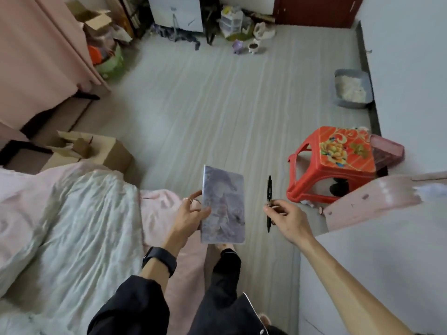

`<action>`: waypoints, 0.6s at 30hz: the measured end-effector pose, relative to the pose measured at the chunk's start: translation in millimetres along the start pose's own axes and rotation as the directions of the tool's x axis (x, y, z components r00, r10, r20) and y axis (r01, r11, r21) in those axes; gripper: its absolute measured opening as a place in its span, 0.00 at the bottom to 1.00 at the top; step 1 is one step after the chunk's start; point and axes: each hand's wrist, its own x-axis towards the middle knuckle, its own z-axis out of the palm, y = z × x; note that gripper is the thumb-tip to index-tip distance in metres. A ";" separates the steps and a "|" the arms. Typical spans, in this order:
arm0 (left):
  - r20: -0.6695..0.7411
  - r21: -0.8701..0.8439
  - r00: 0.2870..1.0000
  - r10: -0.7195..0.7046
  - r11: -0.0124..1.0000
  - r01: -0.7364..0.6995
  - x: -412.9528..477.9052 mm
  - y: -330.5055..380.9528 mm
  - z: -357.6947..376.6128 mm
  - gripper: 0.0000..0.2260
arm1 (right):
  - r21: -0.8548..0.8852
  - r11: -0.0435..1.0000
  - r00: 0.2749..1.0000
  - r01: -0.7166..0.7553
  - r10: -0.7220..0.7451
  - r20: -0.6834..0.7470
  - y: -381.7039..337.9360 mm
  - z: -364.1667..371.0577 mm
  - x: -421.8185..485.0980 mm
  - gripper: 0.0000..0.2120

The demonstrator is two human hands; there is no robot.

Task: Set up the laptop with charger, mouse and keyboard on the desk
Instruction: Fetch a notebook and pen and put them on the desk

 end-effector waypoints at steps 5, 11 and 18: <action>0.047 -0.103 0.995 -0.086 0.991 0.090 107.6 68.9 -28.0 0.26 | -0.042 0.998 0.999 0.045 -0.044 0.021 -62.5 9.9 137.1 0.04; 0.101 -0.178 0.985 -0.141 0.971 0.157 227.7 169.2 -54.3 0.29 | -0.067 0.994 0.995 0.083 -0.079 0.062 -147.1 15.8 272.3 0.02; 0.127 -0.170 0.987 -0.097 0.978 0.118 358.4 282.9 -43.2 0.32 | -0.051 0.995 0.993 0.091 -0.086 0.087 -229.1 -9.1 409.5 0.04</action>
